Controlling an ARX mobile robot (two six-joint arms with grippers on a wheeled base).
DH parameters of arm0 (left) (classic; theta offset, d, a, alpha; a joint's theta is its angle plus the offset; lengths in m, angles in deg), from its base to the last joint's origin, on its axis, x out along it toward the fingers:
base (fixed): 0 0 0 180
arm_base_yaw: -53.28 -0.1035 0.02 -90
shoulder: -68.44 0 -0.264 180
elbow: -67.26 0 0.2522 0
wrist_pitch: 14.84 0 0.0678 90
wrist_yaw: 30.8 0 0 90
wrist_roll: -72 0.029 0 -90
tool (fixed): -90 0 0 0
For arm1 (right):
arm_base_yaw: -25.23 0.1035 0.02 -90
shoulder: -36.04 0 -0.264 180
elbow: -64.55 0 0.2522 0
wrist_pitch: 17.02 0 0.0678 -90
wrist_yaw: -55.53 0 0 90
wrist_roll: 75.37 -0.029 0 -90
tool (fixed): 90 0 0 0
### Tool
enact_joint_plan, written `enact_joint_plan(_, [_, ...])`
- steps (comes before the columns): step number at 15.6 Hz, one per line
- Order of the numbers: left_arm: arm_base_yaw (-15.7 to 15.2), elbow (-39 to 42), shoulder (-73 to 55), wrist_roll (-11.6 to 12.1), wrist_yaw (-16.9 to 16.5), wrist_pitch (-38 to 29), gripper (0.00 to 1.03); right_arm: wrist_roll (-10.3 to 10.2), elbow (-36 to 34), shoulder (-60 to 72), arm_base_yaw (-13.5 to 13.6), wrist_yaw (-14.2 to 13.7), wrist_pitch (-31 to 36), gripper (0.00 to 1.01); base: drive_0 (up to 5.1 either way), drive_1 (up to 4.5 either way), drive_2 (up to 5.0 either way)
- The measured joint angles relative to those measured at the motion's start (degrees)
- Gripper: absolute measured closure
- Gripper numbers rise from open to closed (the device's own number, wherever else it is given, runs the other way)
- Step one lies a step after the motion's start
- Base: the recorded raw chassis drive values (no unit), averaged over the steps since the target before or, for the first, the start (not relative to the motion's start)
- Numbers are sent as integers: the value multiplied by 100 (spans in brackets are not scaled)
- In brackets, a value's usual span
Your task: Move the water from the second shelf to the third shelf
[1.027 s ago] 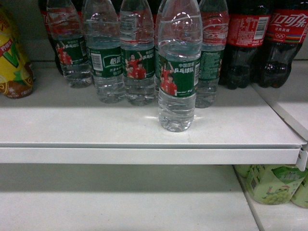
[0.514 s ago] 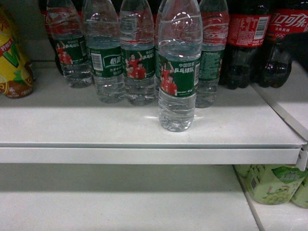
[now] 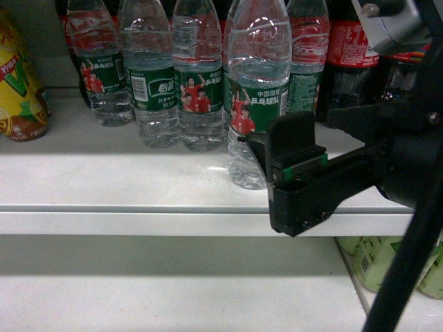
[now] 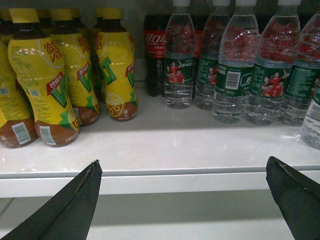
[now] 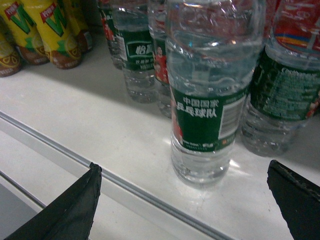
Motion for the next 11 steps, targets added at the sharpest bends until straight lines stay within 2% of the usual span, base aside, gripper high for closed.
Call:
enact_joint_plan(3, [0, 0, 0, 0, 0, 0, 5, -238, 592, 286, 39, -181, -326, 3, 0, 0, 0])
enact_joint_plan(8, [0, 0, 0, 0, 0, 0, 5, -592, 1298, 758, 173, -321, -667, 3, 0, 0, 0])
enact_joint_plan(11, [0, 0, 0, 0, 2, 0, 5, -654, 1567, 1034, 170, -538, -750, 3, 0, 0, 0])
